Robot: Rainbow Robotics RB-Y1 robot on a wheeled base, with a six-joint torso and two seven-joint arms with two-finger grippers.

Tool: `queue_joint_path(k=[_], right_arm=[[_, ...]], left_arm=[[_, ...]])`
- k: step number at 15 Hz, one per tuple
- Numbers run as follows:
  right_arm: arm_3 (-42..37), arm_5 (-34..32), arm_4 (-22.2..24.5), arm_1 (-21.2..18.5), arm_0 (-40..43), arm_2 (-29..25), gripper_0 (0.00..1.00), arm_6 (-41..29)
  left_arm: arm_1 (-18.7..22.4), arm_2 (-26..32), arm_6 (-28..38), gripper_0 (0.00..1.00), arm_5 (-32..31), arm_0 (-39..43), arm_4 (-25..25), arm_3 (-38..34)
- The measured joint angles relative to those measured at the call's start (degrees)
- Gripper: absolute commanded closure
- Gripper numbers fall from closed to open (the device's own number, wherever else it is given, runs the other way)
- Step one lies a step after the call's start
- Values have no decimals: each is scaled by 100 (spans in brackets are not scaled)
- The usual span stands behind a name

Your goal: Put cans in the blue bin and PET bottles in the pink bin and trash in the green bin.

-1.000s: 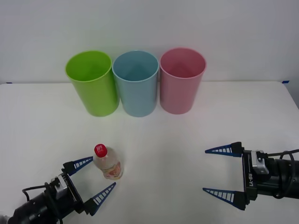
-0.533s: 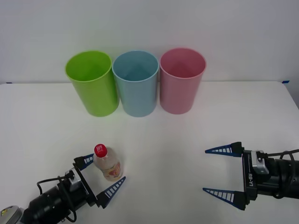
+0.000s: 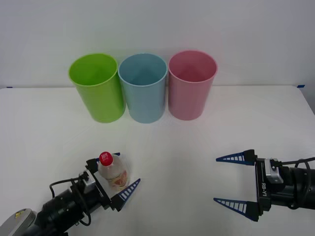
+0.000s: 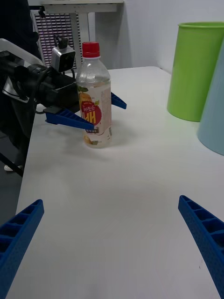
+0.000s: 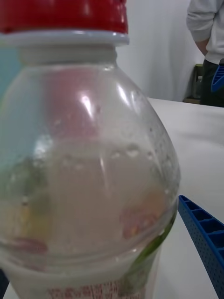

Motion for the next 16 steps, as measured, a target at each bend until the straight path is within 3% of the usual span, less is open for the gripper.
queue_joint_path(k=[7, 8, 9, 10, 11, 12, 16], right_arm=[[0, 0, 0, 0, 0, 0, 0, 0], [0, 0, 0, 0, 0, 0, 0, 0], [0, 0, 0, 0, 0, 0, 0, 0], [0, 0, 0, 0, 0, 0, 0, 0], [0, 0, 0, 0, 0, 0, 0, 0], [0, 0, 0, 0, 0, 0, 0, 0], [0, 0, 0, 0, 0, 0, 0, -1]], left_arm=[[6, 7, 27, 0, 31, -11, -6, 0], [6, 19, 27, 14, 30, 0, -6, 0], [7, 32, 27, 53, 30, 11, -6, 0], [7, 46, 27, 75, 30, 15, -6, 0], [5, 66, 27, 89, 30, 24, -5, 0], [2, 91, 27, 98, 31, 29, -2, 0], [15, 144, 0, 100, 29, 47, -1, 0]])
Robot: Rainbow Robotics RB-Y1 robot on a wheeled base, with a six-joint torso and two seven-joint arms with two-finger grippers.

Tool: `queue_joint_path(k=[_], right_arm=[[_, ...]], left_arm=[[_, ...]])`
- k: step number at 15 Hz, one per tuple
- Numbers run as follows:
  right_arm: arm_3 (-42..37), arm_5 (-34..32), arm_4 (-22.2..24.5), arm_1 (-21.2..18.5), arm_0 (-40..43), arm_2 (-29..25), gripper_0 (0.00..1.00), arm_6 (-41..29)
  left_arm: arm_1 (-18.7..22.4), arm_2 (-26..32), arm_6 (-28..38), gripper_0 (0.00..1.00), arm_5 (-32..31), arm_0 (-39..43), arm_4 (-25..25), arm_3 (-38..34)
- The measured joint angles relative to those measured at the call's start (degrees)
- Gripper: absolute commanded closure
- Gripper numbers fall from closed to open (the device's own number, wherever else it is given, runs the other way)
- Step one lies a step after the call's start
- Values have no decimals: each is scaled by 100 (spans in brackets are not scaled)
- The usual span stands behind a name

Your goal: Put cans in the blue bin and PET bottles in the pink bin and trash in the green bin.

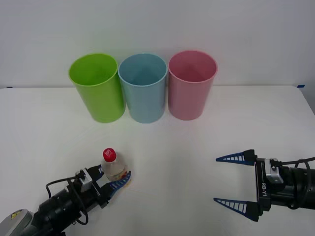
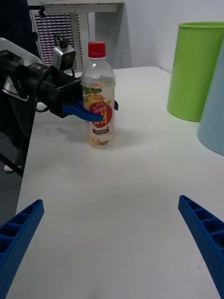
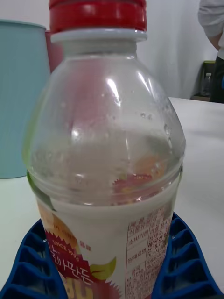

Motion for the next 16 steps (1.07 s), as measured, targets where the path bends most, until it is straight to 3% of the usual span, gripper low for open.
queue_joint_path(k=[16], right_arm=[[0, 0, 0, 0, 0, 0, 0, 1]], left_arm=[[36, 161, 52, 100, -35, -95, 8, -106]])
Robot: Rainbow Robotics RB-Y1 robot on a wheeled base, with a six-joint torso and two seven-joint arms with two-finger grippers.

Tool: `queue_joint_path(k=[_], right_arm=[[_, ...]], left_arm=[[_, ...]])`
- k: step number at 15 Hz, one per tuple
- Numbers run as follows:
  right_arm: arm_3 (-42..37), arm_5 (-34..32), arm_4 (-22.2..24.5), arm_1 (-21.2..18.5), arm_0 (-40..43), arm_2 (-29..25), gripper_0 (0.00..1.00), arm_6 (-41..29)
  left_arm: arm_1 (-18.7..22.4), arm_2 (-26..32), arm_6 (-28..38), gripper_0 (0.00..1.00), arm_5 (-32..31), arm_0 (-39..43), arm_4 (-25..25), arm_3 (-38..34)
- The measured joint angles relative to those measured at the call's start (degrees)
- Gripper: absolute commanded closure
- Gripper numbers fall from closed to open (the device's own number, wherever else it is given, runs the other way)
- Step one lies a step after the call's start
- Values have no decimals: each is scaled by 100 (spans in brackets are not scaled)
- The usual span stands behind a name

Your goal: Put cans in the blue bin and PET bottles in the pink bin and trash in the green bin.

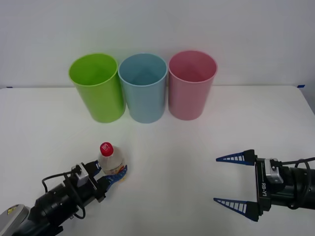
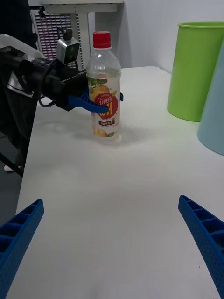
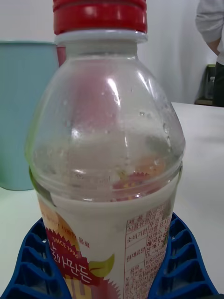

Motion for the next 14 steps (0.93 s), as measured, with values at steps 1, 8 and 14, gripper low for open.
queue_joint_path(k=[1, 8, 14], right_arm=[[0, 0, 0, 0, 0, 0, 0, -1], [0, 0, 0, 0, 0, 0, 0, 0], [0, 0, 0, 0, 0, 0, 0, 0]], left_arm=[[0, 0, 32, 100, 0, 0, 17, -50], [199, 123, 328, 100, 11, -16, 121, -431], [244, 123, 533, 100, 408, -11, 114, -948]])
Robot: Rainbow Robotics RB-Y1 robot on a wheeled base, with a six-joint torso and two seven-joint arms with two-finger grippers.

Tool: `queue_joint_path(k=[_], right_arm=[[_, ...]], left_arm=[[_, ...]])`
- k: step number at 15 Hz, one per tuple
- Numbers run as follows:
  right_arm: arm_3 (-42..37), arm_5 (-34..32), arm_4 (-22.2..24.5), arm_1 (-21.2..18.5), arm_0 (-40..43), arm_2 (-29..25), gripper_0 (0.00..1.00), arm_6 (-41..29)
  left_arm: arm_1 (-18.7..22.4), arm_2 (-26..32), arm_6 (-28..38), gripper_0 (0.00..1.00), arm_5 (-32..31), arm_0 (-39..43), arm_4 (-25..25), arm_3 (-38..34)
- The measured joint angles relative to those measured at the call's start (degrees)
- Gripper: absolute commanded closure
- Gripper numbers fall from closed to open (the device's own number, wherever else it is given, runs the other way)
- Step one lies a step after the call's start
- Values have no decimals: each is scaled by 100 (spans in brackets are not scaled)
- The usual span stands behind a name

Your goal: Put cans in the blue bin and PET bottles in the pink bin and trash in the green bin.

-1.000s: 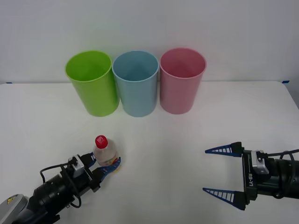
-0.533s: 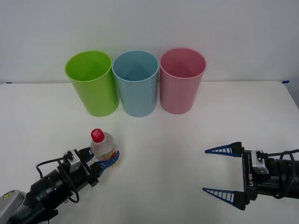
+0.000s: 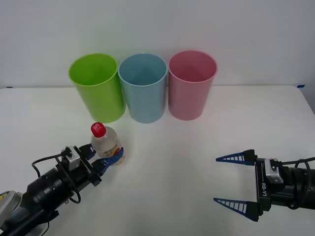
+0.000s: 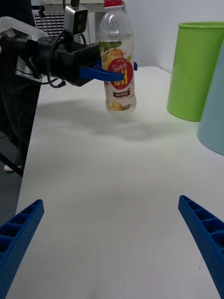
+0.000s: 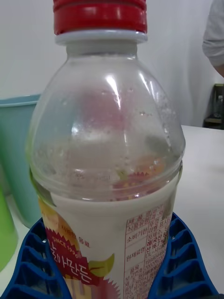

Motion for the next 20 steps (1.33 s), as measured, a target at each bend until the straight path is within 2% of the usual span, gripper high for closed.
queue_joint_path(k=[3, 7, 9, 12, 17, 20], right_arm=[[0, 0, 0, 0, 0, 0, 0, 0], [0, 0, 0, 0, 0, 0, 0, 0], [0, 0, 0, 0, 0, 0, 0, 0], [0, 0, 0, 0, 0, 0, 0, -1], [0, 0, 0, 0, 0, 0, 0, 1], [0, 0, 0, 0, 0, 0, 0, -1]], left_arm=[[2, -7, 176, 100, 26, -33, -152, -174], [11, -2, 1095, 100, 267, -34, -829, -805], [11, -27, 1440, 100, 275, -33, -968, -1094], [-21, -48, 1589, 100, 363, -40, -928, -1303], [-21, -44, 1771, 100, 1198, -69, -769, -1773], [-15, -101, 1950, 100, 1428, -160, -736, -1906]])
